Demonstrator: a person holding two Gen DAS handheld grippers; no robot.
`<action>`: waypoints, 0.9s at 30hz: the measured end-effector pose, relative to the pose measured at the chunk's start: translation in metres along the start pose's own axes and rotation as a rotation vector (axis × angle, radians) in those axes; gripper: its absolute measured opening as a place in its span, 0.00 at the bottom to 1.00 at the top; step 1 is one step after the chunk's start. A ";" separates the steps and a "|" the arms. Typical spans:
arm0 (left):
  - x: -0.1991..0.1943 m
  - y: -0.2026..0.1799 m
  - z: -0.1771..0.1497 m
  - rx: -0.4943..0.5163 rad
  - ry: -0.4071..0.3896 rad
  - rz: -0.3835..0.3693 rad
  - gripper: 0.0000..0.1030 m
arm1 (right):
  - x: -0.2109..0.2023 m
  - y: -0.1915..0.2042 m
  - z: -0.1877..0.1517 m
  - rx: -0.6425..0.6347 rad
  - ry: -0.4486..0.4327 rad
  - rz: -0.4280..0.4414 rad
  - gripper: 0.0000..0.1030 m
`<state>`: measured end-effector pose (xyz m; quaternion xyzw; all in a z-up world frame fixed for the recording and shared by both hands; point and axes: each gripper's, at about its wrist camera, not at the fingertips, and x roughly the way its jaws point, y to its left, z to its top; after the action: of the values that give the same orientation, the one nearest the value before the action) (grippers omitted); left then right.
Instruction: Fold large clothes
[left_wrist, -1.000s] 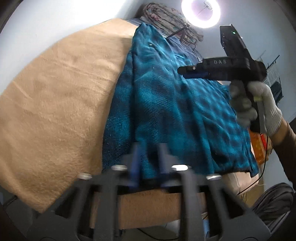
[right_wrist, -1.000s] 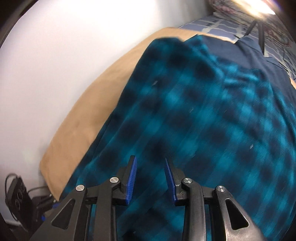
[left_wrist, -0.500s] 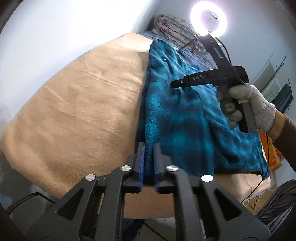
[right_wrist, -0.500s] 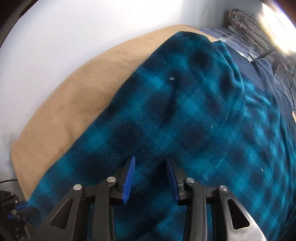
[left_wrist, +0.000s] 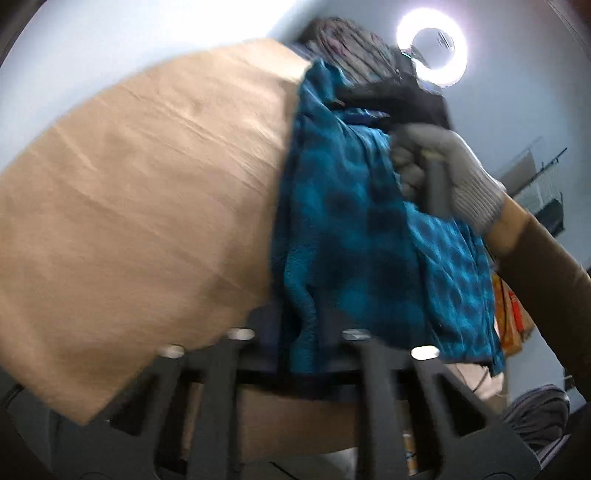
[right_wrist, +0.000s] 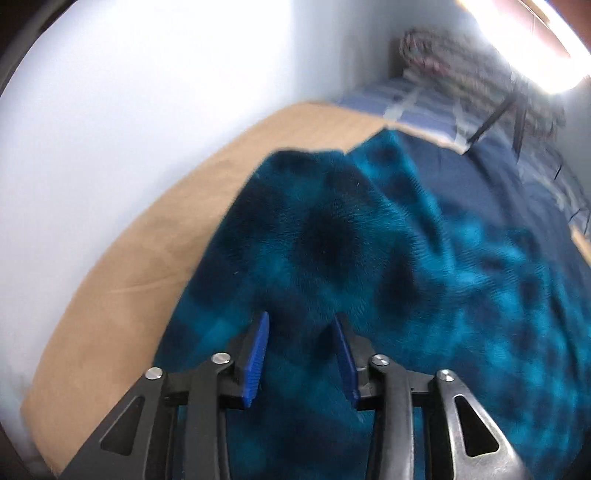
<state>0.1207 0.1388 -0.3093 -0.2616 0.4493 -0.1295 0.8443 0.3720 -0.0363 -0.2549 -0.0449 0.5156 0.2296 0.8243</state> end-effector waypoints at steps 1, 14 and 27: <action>-0.001 -0.004 -0.001 0.011 -0.011 0.000 0.07 | 0.006 0.004 0.003 0.002 0.007 -0.005 0.50; -0.021 -0.042 0.006 0.116 -0.063 -0.049 0.05 | -0.015 0.061 0.016 -0.055 0.182 0.022 0.78; -0.020 -0.090 0.007 0.307 -0.055 0.003 0.05 | -0.002 0.061 -0.001 -0.136 0.205 -0.139 0.16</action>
<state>0.1166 0.0761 -0.2419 -0.1321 0.4013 -0.1881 0.8867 0.3443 0.0174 -0.2432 -0.1592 0.5759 0.2005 0.7764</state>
